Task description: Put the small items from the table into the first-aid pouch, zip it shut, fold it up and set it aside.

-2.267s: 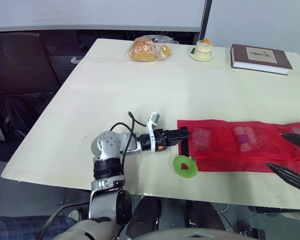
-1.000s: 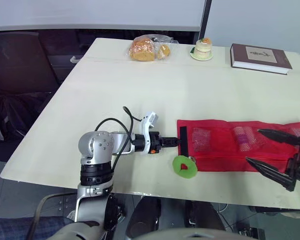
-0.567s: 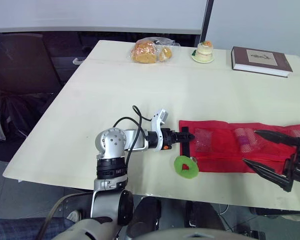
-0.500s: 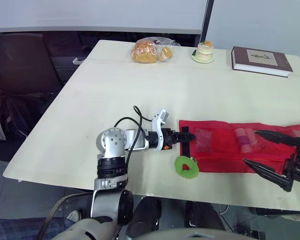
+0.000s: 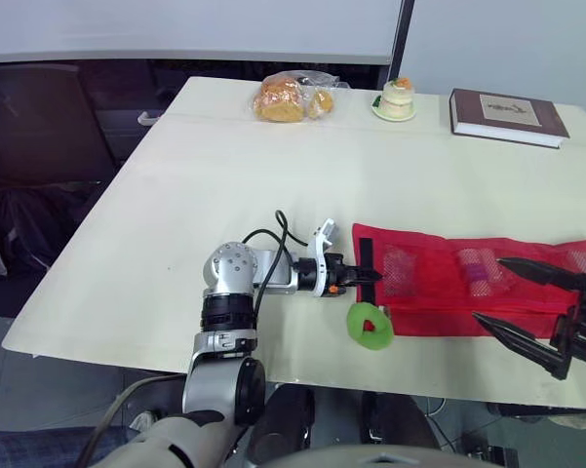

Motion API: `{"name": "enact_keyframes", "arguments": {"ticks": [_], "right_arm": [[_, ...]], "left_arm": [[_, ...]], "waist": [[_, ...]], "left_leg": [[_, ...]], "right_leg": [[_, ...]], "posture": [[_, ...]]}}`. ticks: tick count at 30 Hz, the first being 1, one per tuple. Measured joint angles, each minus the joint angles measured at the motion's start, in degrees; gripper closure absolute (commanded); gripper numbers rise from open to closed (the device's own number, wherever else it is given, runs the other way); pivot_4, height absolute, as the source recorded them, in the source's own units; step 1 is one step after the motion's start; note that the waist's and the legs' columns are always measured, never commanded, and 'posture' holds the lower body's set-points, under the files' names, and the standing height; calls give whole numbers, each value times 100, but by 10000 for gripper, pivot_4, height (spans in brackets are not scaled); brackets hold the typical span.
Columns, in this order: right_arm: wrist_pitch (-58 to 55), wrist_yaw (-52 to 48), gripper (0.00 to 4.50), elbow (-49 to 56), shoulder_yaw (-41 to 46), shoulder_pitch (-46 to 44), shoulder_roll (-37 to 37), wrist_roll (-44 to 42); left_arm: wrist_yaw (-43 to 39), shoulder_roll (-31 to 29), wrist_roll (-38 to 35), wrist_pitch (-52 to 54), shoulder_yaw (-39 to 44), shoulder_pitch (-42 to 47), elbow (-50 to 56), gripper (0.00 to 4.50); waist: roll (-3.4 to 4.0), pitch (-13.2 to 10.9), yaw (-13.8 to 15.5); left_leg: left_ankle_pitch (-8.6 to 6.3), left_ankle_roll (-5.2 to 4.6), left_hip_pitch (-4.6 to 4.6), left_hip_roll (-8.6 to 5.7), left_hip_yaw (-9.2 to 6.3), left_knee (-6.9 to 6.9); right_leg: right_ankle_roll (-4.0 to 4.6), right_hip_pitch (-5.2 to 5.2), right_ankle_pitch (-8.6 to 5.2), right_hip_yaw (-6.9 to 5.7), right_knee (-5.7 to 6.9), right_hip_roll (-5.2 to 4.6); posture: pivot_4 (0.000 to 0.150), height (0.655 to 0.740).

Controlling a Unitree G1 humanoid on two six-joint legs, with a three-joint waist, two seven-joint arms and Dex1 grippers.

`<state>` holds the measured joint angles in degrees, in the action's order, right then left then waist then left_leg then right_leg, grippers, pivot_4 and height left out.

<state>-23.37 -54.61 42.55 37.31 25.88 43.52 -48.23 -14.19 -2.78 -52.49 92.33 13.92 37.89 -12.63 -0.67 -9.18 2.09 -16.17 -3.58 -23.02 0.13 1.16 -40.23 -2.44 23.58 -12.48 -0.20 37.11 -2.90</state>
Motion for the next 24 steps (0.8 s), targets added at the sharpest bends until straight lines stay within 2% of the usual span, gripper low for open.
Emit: {"name": "enact_keyframes", "arguments": {"ticks": [6,10,14,19,24], "right_arm": [[-39,311,0,56,-343,-321,-1,65],[-358,920,0,113,-2104,-1448,31,844],[-552,1034,0,-303,-3599,-2727,2,1629],[-657,790,0,-1272,-5323,-4170,-641,2382],[-600,513,0,-2051,-6224,-4576,-921,3022]], "left_arm": [[-321,-347,189,-221,-72,127,-207,44649],[-648,-740,522,-809,-100,509,-673,44649],[-900,-848,788,-1163,-158,624,-1092,44649],[-1117,-844,950,-1335,-241,765,-1346,44649],[-1179,-871,1022,-1392,-247,823,-1437,44649]], "waist": [[0,-3,-24],[-7,-10,-133],[-13,-16,-133],[-14,-16,-117],[-14,-17,-136]], "left_leg": [[1,1,0,4,-2,3],[2,4,1,6,6,7],[5,9,-7,4,9,15],[11,19,-10,3,-3,15],[12,20,-8,0,3,15]], "right_leg": [[1,1,0,4,-1,-1],[3,10,2,1,-2,-8],[4,23,3,-7,-4,-10],[3,19,4,-28,-6,-14],[3,19,6,-28,-6,-17]], "posture": [[1500,7289],[1500,7289],[1500,7289],[1500,7289],[1500,7289]]}}
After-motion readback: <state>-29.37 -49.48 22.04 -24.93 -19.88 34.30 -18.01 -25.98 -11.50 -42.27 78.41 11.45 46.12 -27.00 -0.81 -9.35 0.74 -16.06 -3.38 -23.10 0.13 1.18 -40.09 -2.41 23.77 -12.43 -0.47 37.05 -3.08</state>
